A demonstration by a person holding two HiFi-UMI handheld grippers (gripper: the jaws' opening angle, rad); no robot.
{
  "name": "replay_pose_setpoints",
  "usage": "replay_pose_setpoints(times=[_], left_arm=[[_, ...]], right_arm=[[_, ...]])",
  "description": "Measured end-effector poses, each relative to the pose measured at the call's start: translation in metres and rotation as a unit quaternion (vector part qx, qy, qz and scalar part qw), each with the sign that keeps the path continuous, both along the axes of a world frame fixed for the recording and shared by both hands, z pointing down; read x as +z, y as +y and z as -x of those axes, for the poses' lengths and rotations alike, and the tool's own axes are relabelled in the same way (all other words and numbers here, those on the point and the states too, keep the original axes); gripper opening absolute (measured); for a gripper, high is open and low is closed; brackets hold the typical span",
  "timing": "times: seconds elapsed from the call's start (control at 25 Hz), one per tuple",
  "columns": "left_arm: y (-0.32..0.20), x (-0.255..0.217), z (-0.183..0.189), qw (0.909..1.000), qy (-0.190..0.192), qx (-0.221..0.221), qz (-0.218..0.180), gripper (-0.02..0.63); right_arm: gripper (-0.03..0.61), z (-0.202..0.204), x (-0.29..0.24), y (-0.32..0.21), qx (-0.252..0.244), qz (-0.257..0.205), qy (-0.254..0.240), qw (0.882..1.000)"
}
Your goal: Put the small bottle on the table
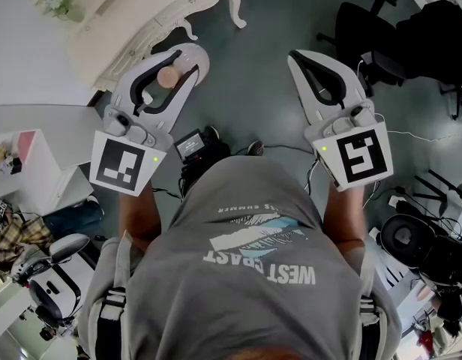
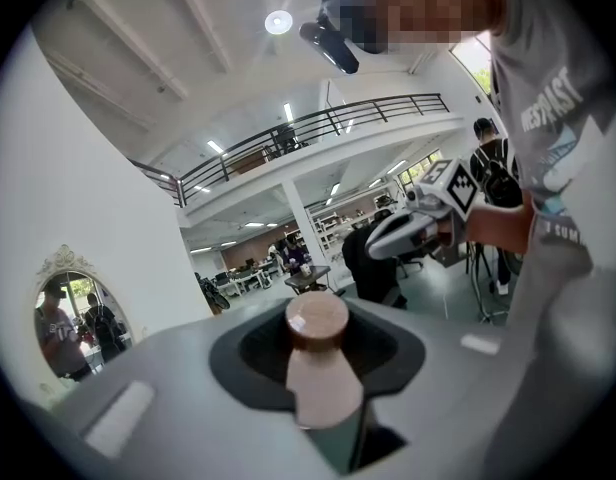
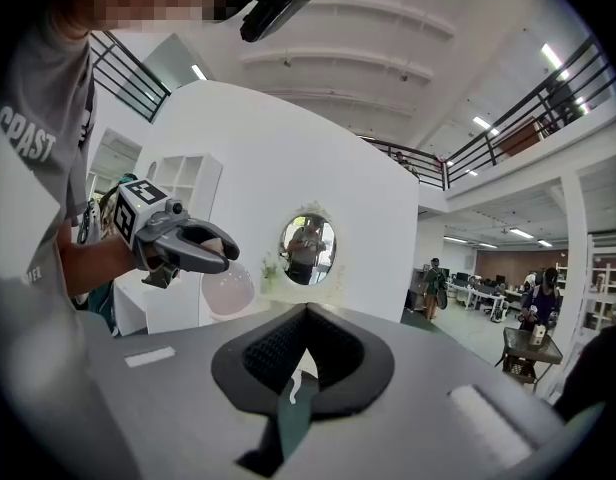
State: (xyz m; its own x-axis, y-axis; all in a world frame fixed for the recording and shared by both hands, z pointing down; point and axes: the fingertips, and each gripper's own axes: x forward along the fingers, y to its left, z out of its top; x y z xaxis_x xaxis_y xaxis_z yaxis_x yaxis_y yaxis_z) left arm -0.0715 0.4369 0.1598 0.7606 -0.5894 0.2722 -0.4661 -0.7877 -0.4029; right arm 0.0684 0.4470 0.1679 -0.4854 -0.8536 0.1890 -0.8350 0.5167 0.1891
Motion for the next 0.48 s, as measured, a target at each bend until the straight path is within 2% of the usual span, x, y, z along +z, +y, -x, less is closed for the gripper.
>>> replay_pose_setpoints(times=[0.2, 0.48], left_arm=[[-0.009, 0.002, 0.001, 0.9999, 0.006, -0.009, 0.004, 0.114], [-0.038, 0.008, 0.008, 0.9998, 0.011, -0.005, 0.016, 0.114]], right_arm=[[0.002, -0.004, 0.001, -0.012, 0.01, 0.01, -0.028, 1.0], [0.002, -0.002, 0.003, -0.037, 0.025, 0.018, -0.036, 0.999]])
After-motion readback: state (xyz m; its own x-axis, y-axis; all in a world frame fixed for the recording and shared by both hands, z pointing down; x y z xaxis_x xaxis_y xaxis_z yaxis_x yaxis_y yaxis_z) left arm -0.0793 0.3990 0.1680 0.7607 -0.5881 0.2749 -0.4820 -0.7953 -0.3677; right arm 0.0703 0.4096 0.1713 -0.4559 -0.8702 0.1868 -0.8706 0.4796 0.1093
